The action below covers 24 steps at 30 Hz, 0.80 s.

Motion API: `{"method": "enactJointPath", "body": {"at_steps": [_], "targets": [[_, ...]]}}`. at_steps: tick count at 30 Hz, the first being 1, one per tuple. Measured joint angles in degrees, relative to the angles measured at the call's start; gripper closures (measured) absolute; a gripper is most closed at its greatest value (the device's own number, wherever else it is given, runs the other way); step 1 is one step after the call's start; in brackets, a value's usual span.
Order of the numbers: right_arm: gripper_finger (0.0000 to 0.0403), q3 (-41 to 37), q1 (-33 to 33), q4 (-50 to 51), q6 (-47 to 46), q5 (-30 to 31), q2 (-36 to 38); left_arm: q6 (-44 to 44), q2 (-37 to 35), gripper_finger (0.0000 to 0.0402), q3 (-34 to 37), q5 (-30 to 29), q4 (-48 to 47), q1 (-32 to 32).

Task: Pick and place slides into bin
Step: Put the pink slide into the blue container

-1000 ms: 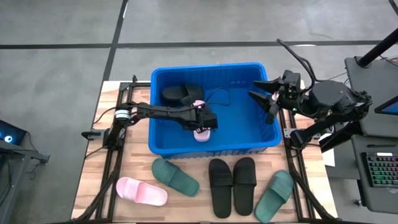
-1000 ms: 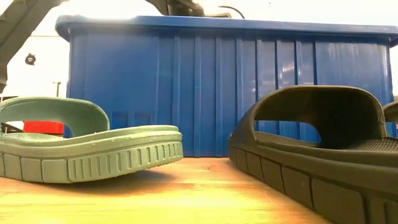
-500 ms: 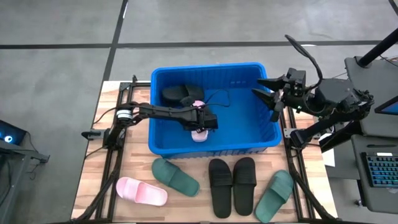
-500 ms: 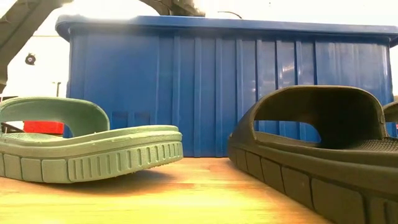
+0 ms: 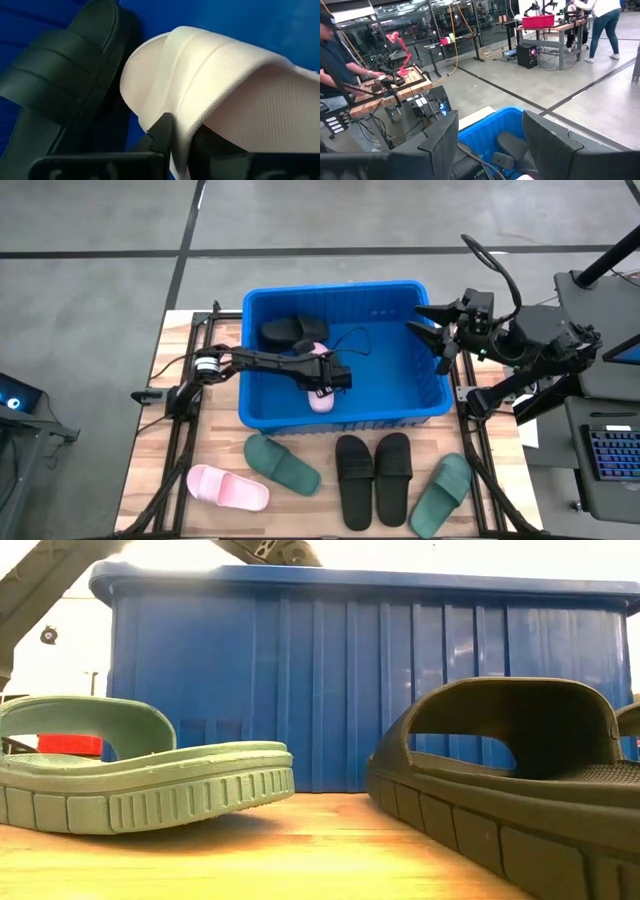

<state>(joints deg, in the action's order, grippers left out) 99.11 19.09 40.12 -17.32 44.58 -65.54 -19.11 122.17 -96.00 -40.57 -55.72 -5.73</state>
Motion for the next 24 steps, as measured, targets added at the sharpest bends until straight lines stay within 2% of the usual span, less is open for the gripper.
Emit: {"method": "enactJointPath", "body": {"at_steps": [14, 24], "targets": [[0.0193, 0.0, 0.0, 0.0, 0.7, 0.0, 0.0, 1.8, -0.6, 0.0223, -1.0, 13.0, 1.4, -1.9], [0.0193, 0.0, 0.0, 0.1, 0.9, 0.0, 0.0, 6.5, -2.2, 0.0159, -1.5, 16.4, 1.9, -2.1]]}}
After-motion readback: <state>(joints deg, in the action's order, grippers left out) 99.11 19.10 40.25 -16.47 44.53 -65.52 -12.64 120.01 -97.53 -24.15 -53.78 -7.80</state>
